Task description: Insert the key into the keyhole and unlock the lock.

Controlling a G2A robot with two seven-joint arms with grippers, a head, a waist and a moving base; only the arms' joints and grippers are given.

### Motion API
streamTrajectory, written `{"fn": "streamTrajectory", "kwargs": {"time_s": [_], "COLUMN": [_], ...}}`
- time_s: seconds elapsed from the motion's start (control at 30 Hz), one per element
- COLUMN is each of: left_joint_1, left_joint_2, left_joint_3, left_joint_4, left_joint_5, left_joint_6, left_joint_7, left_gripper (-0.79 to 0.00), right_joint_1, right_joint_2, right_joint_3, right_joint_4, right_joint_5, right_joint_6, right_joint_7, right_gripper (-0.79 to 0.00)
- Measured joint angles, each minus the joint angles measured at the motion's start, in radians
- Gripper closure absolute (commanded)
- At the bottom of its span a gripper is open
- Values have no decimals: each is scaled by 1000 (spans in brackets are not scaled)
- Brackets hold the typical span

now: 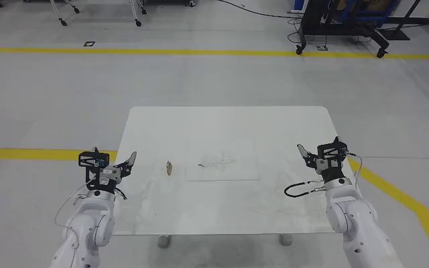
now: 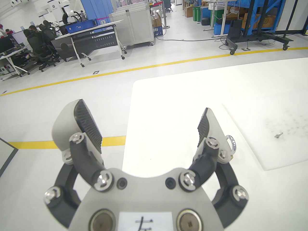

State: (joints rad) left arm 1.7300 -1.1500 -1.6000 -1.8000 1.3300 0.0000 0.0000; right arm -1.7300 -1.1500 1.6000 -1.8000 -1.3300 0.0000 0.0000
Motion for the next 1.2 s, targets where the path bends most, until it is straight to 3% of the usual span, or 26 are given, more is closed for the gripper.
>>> {"fn": "streamTrajectory", "kwargs": {"time_s": [0.13,0.3,0.57,0.83,1.0,1.2], "left_joint_1": [0,0,0,0,0,0], "left_joint_2": [0,0,0,0,0,0], "left_joint_3": [0,0,0,0,0,0], "left_joint_4": [0,0,0,0,0,0], "left_joint_5": [0,0,0,0,0,0], "left_joint_6": [0,0,0,0,0,0], "left_joint_7": [0,0,0,0,0,0], "left_gripper": [-785,-785,-785,-785,-785,-785], "right_joint_1": [11,165,427,546,613,734], "right_joint_2": [-1,-16,-58,-90,-112,-139], "right_joint_3": [-13,-179,-430,-527,-615,-728], "right_joint_4": [5,79,321,449,511,667], "right_joint_5": [-5,-69,-31,33,59,33], "right_joint_6": [-11,-77,-236,-285,-408,-664], "right_joint_7": [11,112,120,83,72,-30], "right_gripper": [-785,-785,-785,-785,-785,-785]}}
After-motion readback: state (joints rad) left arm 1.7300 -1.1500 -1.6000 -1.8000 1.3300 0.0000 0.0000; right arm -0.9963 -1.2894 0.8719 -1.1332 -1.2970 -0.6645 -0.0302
